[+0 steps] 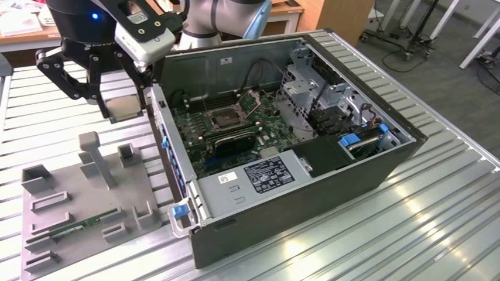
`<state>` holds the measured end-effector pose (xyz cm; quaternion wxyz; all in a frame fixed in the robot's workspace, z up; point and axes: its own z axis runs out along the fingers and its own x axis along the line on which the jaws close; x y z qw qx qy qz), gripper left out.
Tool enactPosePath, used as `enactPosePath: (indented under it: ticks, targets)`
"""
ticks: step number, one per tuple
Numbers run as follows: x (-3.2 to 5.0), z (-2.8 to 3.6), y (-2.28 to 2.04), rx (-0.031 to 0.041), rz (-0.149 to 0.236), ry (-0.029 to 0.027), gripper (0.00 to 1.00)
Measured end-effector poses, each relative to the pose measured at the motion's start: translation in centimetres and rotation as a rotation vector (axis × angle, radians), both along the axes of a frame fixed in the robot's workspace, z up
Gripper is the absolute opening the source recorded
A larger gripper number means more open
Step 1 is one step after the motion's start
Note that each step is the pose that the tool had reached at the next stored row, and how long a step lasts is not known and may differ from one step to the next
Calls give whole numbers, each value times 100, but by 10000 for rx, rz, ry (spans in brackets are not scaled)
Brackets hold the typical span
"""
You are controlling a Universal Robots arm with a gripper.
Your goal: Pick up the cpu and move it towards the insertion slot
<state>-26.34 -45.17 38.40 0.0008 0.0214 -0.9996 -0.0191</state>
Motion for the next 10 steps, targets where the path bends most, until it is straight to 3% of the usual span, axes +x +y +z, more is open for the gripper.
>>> enactPosePath:
  ticks: [10]
  targets:
    - [122, 0, 0, 0, -1, 0, 55]
